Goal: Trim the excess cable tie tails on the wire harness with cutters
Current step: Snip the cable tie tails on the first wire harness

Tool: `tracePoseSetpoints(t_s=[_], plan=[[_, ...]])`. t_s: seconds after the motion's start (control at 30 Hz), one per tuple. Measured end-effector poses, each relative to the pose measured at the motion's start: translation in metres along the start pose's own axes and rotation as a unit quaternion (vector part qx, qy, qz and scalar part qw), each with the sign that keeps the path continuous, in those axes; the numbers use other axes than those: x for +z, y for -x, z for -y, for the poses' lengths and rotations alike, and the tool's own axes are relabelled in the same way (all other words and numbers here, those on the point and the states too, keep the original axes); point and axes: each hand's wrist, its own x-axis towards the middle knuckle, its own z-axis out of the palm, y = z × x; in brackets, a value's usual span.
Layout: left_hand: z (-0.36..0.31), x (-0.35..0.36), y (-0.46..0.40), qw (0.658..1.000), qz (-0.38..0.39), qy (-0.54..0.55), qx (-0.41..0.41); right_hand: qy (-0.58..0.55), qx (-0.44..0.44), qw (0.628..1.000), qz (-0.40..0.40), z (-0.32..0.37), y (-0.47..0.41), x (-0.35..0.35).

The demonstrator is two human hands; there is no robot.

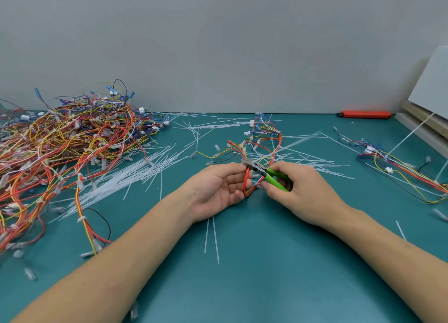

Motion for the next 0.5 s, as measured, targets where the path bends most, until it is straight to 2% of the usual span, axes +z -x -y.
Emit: tracePoseSetpoints(t_s=[0.5], plan=[[-0.0003, 0.0011, 0.0002, 1.000, -0.008, -0.009, 0.002, -0.003, 0.001, 1.000, 0.000, 0.0011, 0.0003, -0.0009]])
